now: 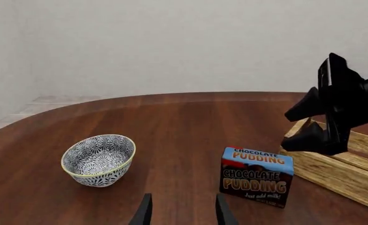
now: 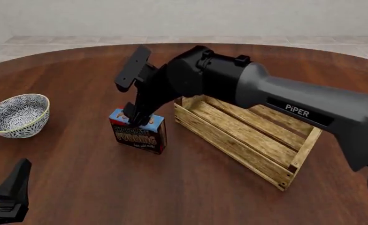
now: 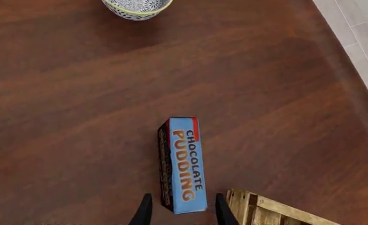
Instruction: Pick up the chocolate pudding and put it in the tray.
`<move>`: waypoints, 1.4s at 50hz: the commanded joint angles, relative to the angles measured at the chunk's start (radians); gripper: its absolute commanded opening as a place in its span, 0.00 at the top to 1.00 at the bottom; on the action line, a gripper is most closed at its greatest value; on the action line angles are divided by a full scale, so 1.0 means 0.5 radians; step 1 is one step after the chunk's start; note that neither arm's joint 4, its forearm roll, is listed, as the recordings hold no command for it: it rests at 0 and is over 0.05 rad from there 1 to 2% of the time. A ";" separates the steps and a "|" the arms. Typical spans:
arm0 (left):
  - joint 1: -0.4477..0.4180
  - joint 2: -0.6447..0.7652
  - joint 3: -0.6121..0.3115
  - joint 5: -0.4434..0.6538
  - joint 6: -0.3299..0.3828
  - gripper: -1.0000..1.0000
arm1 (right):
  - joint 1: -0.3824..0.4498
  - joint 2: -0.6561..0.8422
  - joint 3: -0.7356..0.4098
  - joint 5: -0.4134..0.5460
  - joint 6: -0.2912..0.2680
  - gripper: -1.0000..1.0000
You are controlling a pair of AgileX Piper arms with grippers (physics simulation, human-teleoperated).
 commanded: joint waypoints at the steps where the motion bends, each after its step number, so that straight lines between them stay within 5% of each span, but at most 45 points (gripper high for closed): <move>1: 0.000 0.000 0.000 0.000 0.000 0.00 | -0.007 0.020 -0.051 0.047 -0.024 0.00; 70: 0.000 0.000 0.000 0.000 0.000 0.00 | -0.081 0.305 -0.187 -0.037 0.116 0.00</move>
